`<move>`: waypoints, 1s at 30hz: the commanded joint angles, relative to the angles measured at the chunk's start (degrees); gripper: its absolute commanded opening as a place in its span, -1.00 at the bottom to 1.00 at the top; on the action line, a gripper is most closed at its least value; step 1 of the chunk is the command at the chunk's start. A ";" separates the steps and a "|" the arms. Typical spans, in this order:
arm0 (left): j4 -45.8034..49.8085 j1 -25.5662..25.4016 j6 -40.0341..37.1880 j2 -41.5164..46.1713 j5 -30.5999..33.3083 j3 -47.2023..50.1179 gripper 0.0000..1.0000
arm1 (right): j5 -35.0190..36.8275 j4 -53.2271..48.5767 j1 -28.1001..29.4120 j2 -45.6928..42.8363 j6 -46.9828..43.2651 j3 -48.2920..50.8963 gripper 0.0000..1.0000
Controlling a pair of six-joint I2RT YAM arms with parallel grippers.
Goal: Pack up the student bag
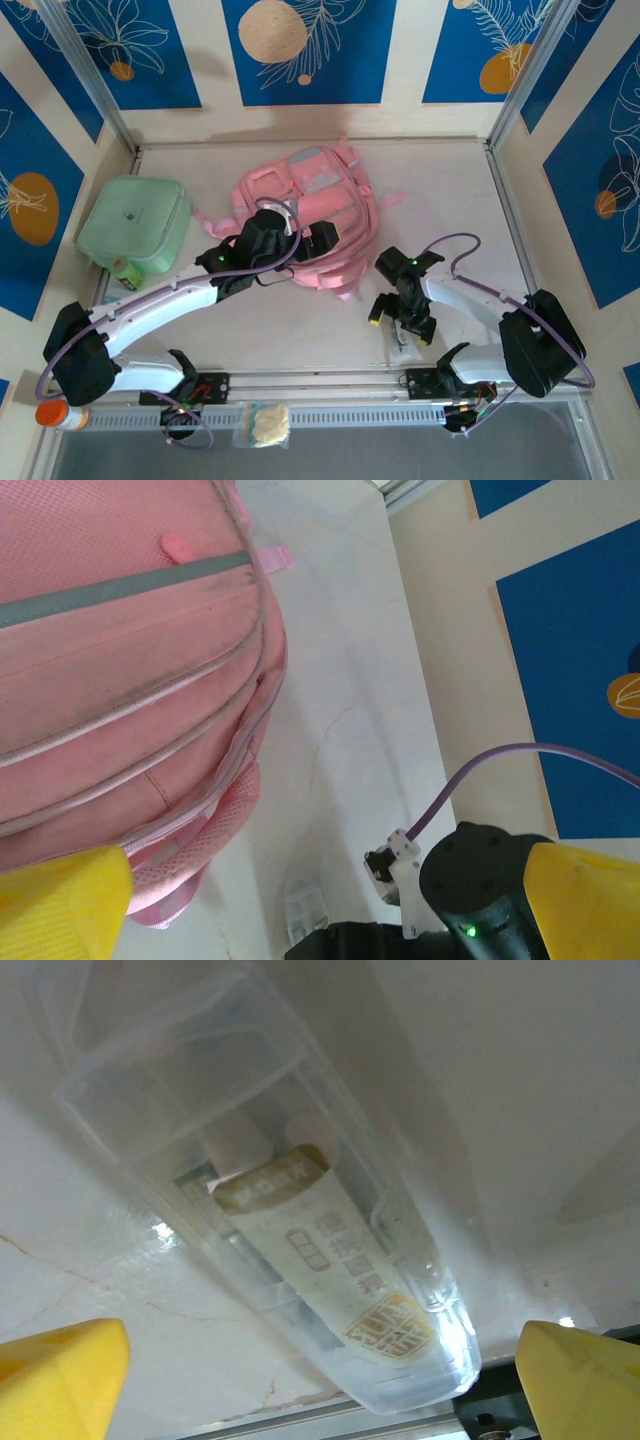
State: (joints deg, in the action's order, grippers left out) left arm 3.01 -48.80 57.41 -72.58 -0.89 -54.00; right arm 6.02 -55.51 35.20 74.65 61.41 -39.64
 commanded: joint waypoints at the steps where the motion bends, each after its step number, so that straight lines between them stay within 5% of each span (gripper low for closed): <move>1: 0.24 -0.42 0.84 0.29 2.02 -0.24 0.99 | -1.55 2.24 1.23 1.09 3.69 -0.71 0.98; 6: 1.17 -0.60 1.06 -0.20 0.90 -2.11 0.99 | -2.06 4.74 4.02 4.02 5.47 -1.78 1.00; 14: 1.50 -0.60 0.61 0.33 1.40 -1.48 0.99 | -2.56 6.74 8.03 5.80 7.52 -5.91 0.73; 20: 2.63 -0.60 -1.17 1.13 2.37 -1.54 0.99 | 3.47 -1.23 8.55 4.86 8.30 -5.74 0.81; 30: 2.82 -0.58 -1.79 0.84 2.29 -1.64 0.99 | 0.06 7.61 9.56 9.78 13.21 -1.72 0.73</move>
State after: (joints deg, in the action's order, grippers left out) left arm 5.50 -48.93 56.66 -72.55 0.43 -55.22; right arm 7.09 -50.33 44.66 82.41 72.01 -42.15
